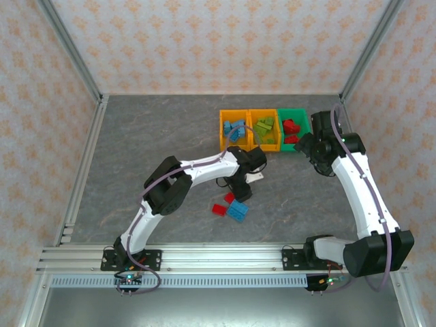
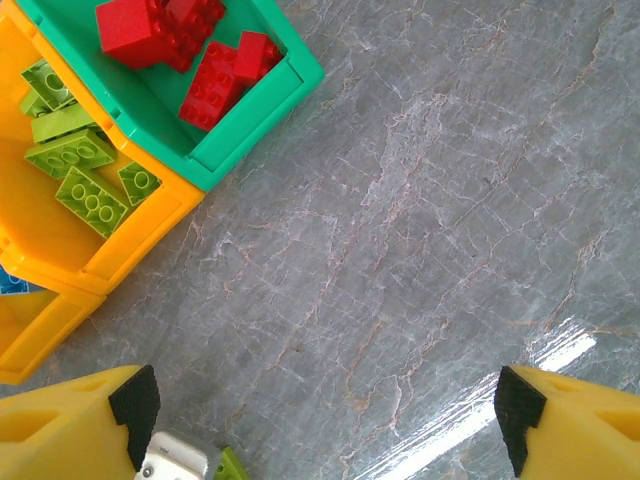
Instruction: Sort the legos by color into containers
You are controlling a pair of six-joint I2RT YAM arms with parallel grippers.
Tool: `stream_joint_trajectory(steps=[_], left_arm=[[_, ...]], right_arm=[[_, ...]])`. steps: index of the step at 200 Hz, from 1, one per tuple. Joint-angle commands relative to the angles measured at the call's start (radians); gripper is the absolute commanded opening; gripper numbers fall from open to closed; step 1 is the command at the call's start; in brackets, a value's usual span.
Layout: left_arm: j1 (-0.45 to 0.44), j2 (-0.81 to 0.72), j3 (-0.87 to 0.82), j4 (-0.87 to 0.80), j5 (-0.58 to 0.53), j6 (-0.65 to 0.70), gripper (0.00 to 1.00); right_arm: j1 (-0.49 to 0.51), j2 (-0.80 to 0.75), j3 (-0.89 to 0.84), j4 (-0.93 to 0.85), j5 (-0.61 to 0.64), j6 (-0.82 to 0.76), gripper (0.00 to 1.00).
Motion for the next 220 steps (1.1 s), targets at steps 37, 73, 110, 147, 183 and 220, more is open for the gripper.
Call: stream_joint_trajectory(steps=[37,73,110,147,183,220], left_arm=[[-0.018,0.063,0.040,0.003,-0.021,0.041,0.48],[-0.018,0.042,0.023,0.009,-0.053,0.030,0.41],[0.001,-0.015,-0.015,0.067,-0.048,-0.042,0.37],[0.035,-0.071,0.001,0.109,0.012,-0.101,0.33],[0.069,-0.128,0.109,0.103,0.061,-0.131,0.31],[0.125,-0.099,0.340,0.138,0.026,-0.257,0.31]], right_arm=[[-0.001,-0.017,0.002,-0.040,-0.010,-0.005,0.89],[0.000,-0.029,-0.021,-0.043,-0.053,0.008,0.89],[0.036,-0.103,-0.122,-0.013,-0.178,0.044,0.89],[0.094,-0.174,-0.207,-0.008,-0.214,0.121,0.89],[0.101,-0.196,-0.198,-0.002,-0.188,0.151,0.89],[0.101,-0.186,-0.183,0.022,-0.180,0.169,0.89]])
